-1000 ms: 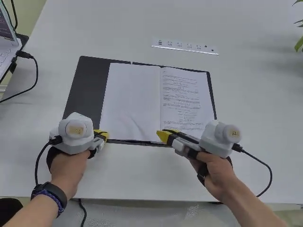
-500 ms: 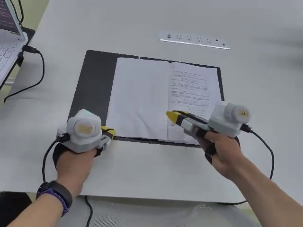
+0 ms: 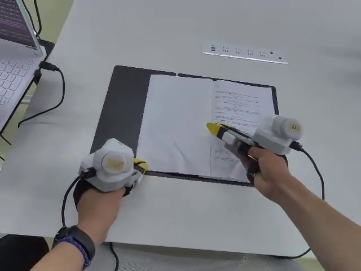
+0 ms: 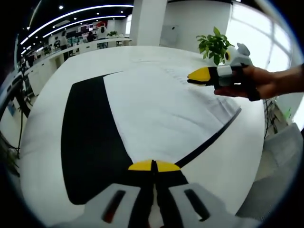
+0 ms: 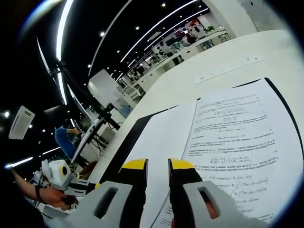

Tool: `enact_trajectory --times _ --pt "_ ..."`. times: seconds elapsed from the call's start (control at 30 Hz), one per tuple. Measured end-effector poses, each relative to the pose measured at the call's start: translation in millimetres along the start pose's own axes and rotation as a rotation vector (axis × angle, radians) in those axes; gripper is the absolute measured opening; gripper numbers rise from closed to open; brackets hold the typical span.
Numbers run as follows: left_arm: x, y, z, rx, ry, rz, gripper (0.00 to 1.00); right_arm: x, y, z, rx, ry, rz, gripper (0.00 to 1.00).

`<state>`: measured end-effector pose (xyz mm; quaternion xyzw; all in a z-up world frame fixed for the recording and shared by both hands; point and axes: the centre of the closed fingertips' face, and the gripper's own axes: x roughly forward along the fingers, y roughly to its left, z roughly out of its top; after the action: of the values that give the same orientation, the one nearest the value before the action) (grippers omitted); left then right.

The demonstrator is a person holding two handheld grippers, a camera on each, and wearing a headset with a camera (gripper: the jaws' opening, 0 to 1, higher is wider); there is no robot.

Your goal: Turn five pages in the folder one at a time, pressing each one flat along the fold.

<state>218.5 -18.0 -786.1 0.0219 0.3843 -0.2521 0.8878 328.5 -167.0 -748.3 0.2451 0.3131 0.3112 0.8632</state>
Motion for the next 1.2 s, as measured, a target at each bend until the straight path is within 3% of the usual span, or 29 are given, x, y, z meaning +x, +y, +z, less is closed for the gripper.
enact_trajectory --times 0.3,0.4,0.7,0.9,1.2 --pt "2.4 1.8 -0.6 -0.016 -0.006 0.018 0.0 17.3 -16.4 -3.0 0.029 -0.003 -0.042 0.04" --pt "2.7 2.0 -0.9 -0.025 -0.009 0.022 0.0 20.7 -17.7 -5.5 -0.006 -0.002 -0.041 0.0" --pt "4.7 1.5 -0.7 -0.011 -0.009 0.007 0.0 27.8 -24.7 6.6 0.01 -0.063 -0.058 0.0" --pt "5.4 1.3 -0.5 -0.008 -0.007 0.007 0.0 33.0 -29.2 13.6 0.001 -0.066 -0.06 0.0" --pt "6.1 2.2 -0.8 -0.012 -0.009 0.006 0.0 36.7 -22.9 20.9 0.022 -0.096 -0.075 0.0"
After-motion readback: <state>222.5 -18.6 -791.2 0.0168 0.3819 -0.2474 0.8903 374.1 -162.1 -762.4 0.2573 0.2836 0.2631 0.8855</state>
